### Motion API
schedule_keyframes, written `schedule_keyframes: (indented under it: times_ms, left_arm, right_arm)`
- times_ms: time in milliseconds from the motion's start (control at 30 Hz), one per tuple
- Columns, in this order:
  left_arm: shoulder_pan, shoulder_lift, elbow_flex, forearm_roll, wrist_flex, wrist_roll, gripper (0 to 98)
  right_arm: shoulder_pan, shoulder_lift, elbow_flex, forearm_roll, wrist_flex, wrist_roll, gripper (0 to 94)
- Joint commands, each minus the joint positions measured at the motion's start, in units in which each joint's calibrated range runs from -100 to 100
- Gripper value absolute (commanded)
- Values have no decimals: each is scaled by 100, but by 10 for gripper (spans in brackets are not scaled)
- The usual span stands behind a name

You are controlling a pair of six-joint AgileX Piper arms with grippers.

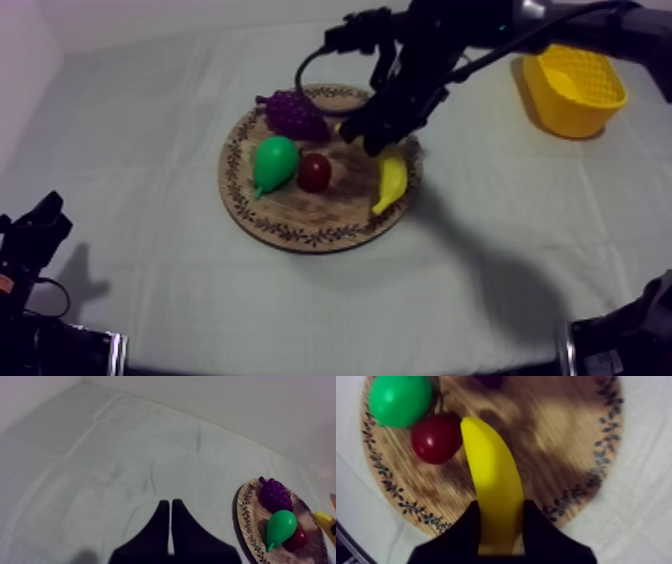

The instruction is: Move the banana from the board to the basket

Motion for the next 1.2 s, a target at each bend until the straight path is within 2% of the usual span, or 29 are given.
schedule_keyframes:
  times_ms: [0,333,567,767,1167]
  left_arm:
    - [-3,-3,3,-1,2,0,1]
    - [-3,-3,3,-1,2,0,1]
    - [-3,-3,3,-1,2,0,1]
    - [-3,-3,3,-1,2,0,1]
    - [-3,-3,3,-1,2,0,1]
  right_arm:
    - [115,-275,-151,-60,314,35,94]
    - [794,-1105,-994,-233,1444,182,80]
    - [1414,-1418,-1380,-247,1782,206,83]
    - [2040,-1536,-1432,-182,1736,243,89]
    - [3160,-1494,-1125,-23,1152,397,98]
